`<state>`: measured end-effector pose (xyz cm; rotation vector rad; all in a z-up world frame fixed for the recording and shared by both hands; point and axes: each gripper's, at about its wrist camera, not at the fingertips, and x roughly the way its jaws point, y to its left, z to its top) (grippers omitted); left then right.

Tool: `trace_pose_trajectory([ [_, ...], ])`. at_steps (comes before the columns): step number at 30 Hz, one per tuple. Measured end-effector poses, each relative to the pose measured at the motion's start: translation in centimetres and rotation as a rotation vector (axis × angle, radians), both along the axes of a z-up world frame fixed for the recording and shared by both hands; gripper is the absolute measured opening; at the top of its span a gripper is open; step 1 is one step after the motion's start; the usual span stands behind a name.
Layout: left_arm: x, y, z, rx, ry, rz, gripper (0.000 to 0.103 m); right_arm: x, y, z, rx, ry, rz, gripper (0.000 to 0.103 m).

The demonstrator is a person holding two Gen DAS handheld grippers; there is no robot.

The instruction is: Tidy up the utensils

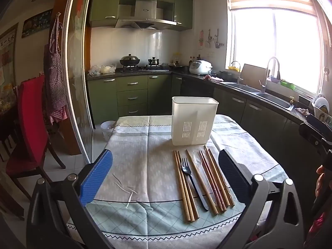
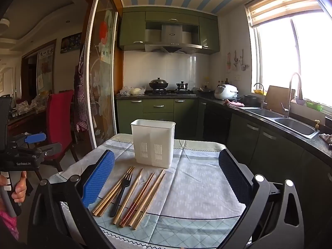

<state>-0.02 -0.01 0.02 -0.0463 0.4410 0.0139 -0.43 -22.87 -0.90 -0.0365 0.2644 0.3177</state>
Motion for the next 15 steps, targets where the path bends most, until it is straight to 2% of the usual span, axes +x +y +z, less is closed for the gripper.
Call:
trace_pose_trajectory([
  [15, -0.4, 0.46, 0.23, 0.018, -0.002, 0.002, 0.097, 0.09, 0.08, -0.3, 0.012, -0.002, 0.006, 0.099],
])
